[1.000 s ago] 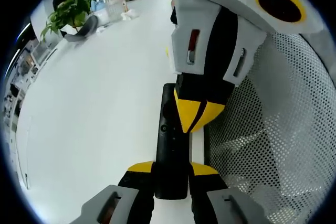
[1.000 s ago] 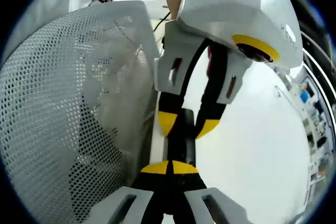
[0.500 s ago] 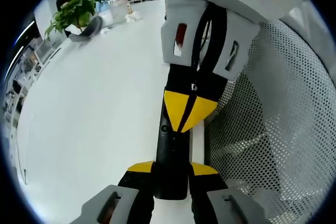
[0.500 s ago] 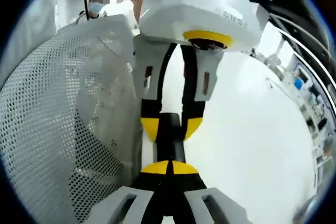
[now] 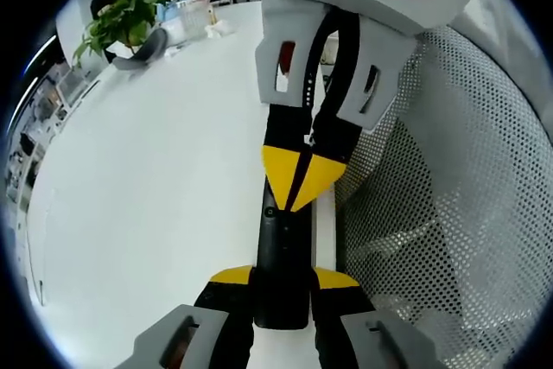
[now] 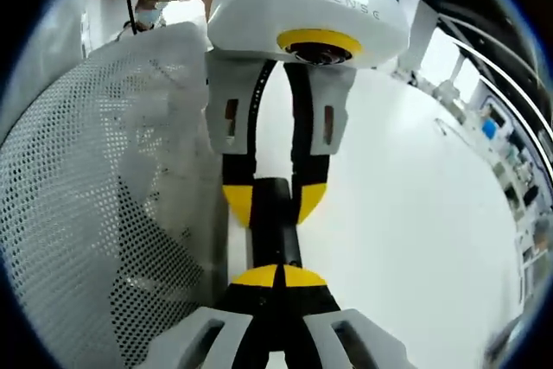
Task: Press the specified remote control buttons in sequence, fully releasing each button before pressing the next.
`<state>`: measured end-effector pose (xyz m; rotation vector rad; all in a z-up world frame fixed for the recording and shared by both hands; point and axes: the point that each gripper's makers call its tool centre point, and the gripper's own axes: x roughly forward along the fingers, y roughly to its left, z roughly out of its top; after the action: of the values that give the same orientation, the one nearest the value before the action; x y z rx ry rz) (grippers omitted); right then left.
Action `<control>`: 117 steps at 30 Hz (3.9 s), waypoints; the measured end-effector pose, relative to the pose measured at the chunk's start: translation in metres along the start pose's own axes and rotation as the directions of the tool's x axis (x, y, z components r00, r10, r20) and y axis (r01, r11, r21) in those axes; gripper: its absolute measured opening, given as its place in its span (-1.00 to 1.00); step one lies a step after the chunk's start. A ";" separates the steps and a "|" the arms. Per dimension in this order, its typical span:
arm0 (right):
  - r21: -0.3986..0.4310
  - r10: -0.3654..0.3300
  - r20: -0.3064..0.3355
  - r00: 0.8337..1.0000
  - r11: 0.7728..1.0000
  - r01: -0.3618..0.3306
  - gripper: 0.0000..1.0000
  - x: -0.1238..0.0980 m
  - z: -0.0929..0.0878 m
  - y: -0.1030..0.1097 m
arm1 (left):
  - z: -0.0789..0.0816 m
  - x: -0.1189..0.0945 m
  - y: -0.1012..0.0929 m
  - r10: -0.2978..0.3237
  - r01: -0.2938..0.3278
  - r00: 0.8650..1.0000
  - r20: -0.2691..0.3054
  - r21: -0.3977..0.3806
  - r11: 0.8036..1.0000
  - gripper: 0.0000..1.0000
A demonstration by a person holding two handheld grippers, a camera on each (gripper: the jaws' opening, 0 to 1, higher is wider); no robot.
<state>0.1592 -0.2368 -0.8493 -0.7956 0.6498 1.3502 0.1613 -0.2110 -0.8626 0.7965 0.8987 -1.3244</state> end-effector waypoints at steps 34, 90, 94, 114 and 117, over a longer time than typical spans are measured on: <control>0.142 0.109 0.014 0.994 0.984 -0.110 -1.00 0.001 0.001 -0.005 | 0.001 0.000 0.000 -0.008 0.008 1.000 -0.001 0.006 1.000 -0.52; 0.198 0.432 -0.183 0.883 0.896 -0.398 -1.00 0.008 0.001 -0.011 | 0.004 -0.003 0.000 0.012 -0.005 0.921 0.390 -0.019 1.000 -0.52; 0.215 0.444 -0.203 0.873 0.890 -0.403 -1.00 0.009 0.000 -0.011 | 0.004 -0.003 0.000 0.013 -0.007 0.922 0.387 -0.017 1.000 -0.52; 0.199 0.440 -0.278 0.854 0.896 -0.397 -1.00 0.010 -0.001 -0.008 | 0.003 -0.003 0.000 0.023 -0.006 0.919 0.393 -0.044 0.999 -0.51; 0.176 0.415 -0.281 0.865 0.908 -0.379 -1.00 0.009 -0.001 -0.007 | 0.003 -0.004 -0.001 0.019 0.005 0.918 0.397 -0.058 0.998 -0.51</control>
<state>0.1678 -0.2324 -0.8565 -0.8169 1.1861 1.5544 0.1608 -0.2118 -0.8577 0.4577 0.6045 -1.3830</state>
